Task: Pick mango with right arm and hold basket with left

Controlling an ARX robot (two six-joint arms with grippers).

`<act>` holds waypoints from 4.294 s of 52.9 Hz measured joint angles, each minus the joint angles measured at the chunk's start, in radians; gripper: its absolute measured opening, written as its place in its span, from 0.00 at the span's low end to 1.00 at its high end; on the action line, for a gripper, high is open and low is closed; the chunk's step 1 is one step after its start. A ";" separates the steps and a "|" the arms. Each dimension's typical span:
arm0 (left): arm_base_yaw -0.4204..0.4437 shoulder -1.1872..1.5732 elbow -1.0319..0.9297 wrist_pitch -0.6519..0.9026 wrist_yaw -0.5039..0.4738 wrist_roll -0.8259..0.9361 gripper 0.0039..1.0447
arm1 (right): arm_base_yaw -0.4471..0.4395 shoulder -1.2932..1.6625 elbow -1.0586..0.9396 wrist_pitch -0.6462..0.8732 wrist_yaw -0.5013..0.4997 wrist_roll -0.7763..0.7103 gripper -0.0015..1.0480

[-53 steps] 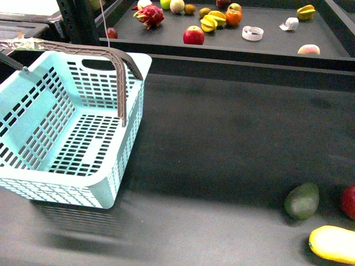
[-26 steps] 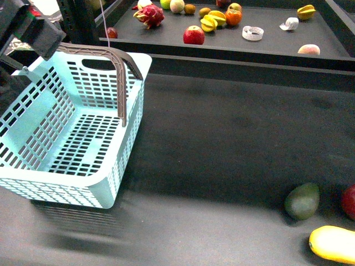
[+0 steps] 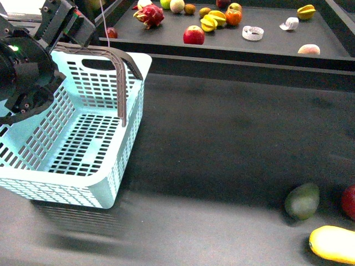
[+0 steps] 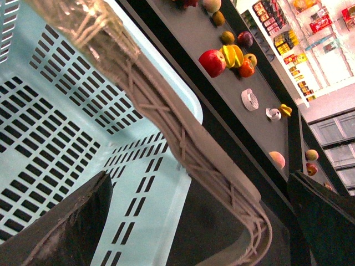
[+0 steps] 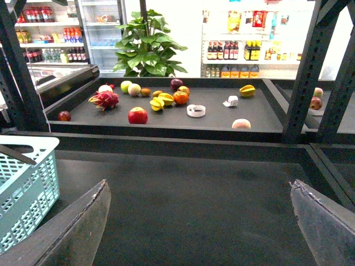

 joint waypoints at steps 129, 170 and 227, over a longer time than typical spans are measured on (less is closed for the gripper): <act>-0.294 -0.531 -0.357 -0.235 0.438 0.585 0.10 | 0.000 0.000 0.000 0.000 -0.002 0.000 0.92; -0.290 -0.525 -0.355 -0.231 0.423 0.587 0.10 | 0.068 0.124 0.001 0.105 0.326 -0.012 0.92; -0.290 -0.524 -0.352 -0.231 0.423 0.588 0.10 | -0.249 2.034 0.379 0.734 -0.181 -0.703 0.92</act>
